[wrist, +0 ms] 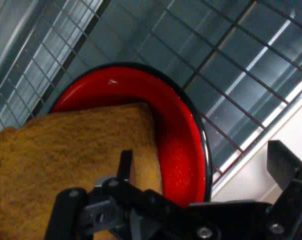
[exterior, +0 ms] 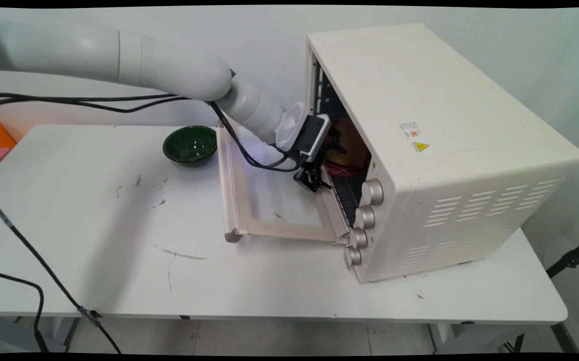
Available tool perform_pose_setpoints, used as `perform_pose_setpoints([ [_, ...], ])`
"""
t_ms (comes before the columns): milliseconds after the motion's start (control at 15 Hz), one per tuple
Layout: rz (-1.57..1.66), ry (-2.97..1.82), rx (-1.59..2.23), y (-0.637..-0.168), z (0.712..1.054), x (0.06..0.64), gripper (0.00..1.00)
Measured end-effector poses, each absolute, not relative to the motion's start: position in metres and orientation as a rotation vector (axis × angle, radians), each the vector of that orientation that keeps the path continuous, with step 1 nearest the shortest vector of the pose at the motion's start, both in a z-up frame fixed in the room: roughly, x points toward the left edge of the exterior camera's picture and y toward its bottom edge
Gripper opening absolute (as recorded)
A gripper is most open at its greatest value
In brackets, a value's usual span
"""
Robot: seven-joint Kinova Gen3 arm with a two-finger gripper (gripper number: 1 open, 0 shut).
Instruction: Close the oven
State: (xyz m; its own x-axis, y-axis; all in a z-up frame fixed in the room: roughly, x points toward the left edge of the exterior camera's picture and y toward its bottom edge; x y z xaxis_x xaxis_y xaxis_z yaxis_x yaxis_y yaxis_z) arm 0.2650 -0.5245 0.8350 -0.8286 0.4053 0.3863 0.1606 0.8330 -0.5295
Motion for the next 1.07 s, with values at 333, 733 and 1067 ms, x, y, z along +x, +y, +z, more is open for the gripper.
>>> perform_pose_setpoints([
  [333,0.628,-2.518,-0.349,-0.515,0.850,0.281,1.00],
  [733,0.540,-2.517,-0.120,-0.501,0.879,0.311,1.00],
  [1067,0.467,-2.489,0.112,-0.491,0.902,0.342,1.00],
])
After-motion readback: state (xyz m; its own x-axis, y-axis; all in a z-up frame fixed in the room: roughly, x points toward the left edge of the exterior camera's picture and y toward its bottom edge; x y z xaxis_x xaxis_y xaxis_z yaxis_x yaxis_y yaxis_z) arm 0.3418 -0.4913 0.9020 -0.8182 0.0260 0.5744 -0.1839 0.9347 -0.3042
